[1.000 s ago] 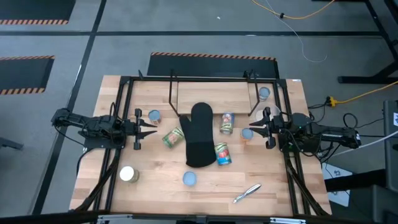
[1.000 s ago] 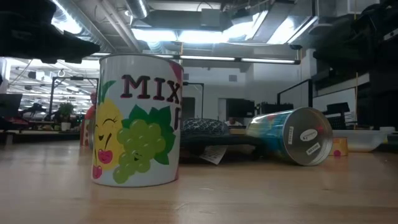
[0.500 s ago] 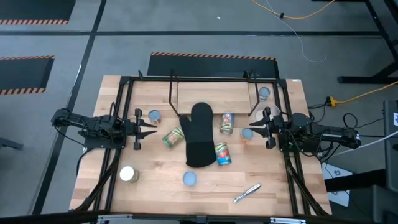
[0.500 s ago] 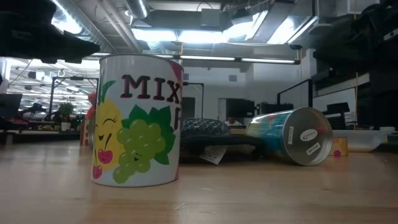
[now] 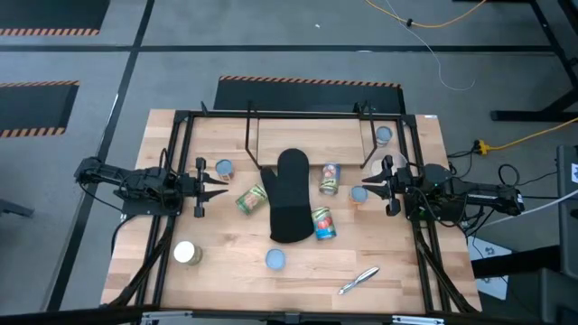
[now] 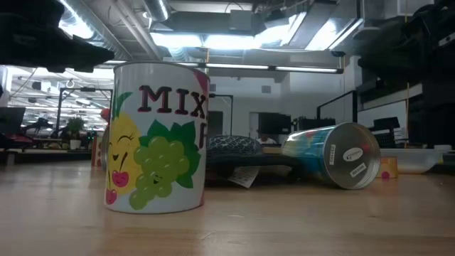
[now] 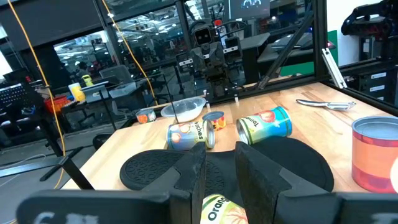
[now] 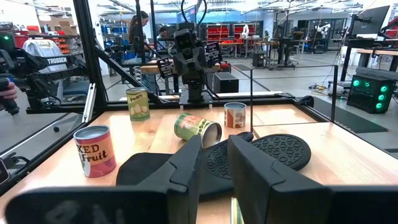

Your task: Pick and place cans onto a shelf

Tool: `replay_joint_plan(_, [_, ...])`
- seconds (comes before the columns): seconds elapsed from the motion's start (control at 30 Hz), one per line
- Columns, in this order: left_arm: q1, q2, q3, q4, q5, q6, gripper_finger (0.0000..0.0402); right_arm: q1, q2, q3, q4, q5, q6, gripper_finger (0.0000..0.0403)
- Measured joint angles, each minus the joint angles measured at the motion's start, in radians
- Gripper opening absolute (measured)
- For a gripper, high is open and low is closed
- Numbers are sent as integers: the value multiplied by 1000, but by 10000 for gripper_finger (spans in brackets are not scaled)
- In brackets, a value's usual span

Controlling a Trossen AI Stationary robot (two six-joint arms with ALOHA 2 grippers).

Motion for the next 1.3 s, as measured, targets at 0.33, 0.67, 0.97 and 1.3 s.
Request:
replay_joint_plan(0.33, [0,0,0,7,0,0,80,0,0,0,0,0,0,84])
replay_joint_plan(0.67, [0,0,0,133,0,-2,80,0,0,0,0,0,0,84])
replay_joint_plan(0.97, [0,0,0,262,0,-101,80,0,0,0,0,0,0,84])
replay_joint_plan(1.3, [0,0,0,308,0,-161,109,0,0,0,0,0,0,84])
